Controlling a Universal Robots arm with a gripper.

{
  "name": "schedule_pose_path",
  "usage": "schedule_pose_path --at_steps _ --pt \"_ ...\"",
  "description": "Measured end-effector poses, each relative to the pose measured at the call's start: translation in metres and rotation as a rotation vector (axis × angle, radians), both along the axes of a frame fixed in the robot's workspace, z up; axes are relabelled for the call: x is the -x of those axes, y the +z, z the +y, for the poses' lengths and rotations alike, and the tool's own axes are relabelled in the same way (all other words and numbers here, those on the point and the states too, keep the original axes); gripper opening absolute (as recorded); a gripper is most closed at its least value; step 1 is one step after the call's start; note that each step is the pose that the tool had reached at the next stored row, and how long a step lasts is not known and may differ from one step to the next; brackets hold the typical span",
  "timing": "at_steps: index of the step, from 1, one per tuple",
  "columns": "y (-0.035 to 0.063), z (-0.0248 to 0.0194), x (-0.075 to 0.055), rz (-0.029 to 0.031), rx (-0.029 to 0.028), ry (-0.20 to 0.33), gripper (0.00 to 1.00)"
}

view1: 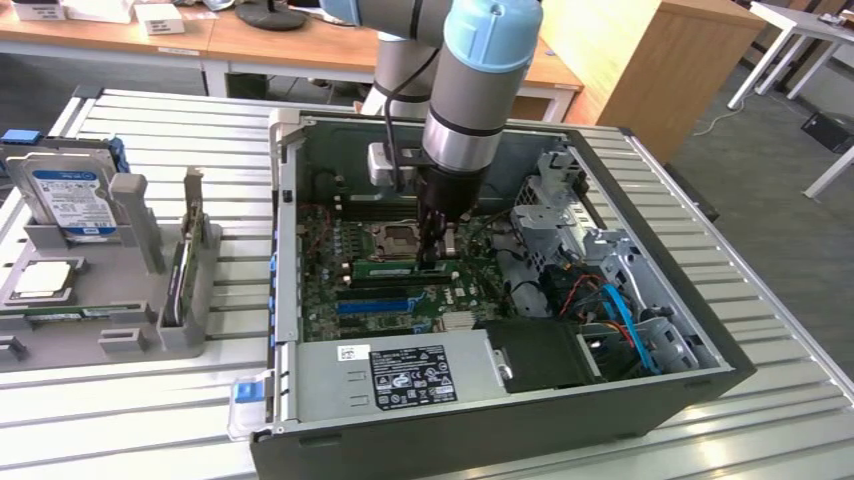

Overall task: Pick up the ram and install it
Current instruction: 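Insert the ram into the slot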

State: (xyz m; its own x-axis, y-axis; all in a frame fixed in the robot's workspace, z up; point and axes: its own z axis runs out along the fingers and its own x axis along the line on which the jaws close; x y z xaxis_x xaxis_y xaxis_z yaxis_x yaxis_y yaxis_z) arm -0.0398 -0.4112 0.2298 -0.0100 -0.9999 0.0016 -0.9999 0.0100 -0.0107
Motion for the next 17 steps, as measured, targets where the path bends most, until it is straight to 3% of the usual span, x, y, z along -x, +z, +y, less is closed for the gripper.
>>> schedule_pose_path --at_steps 17 --pt "0.0 -0.0004 0.0028 -0.0005 -0.0023 0.004 0.12"
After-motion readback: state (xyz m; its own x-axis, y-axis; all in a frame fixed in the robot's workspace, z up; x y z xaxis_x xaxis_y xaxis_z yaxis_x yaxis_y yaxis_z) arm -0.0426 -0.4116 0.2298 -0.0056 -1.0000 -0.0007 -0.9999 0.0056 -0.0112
